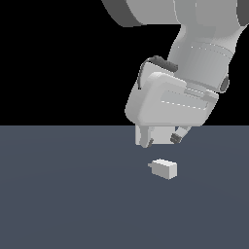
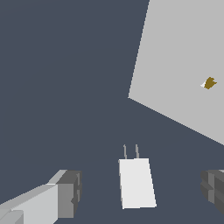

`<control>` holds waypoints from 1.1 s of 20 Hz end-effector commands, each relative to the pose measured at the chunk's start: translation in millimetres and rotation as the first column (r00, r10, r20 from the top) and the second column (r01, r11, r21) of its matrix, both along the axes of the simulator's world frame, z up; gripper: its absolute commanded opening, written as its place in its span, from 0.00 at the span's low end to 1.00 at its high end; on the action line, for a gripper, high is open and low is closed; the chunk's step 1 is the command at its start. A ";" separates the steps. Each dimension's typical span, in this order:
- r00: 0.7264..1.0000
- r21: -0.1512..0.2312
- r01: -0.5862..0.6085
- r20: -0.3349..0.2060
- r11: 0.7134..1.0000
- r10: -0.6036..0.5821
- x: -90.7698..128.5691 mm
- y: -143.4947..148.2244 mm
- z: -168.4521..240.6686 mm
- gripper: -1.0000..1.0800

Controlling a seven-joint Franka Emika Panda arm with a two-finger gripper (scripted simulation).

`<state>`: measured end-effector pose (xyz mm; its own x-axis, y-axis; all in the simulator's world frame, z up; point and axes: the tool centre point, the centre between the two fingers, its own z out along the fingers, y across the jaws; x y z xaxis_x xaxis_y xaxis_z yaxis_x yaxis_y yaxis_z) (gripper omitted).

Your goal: Plug the charger into the wall socket.

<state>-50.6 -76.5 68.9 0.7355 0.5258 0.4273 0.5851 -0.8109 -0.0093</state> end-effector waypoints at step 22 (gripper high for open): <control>0.999 0.006 -0.047 0.025 0.999 0.047 -0.2 -2.9 -41.8 0.96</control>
<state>-50.5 -79.6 34.1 0.6996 0.5559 0.4489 0.6220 -0.7830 0.0002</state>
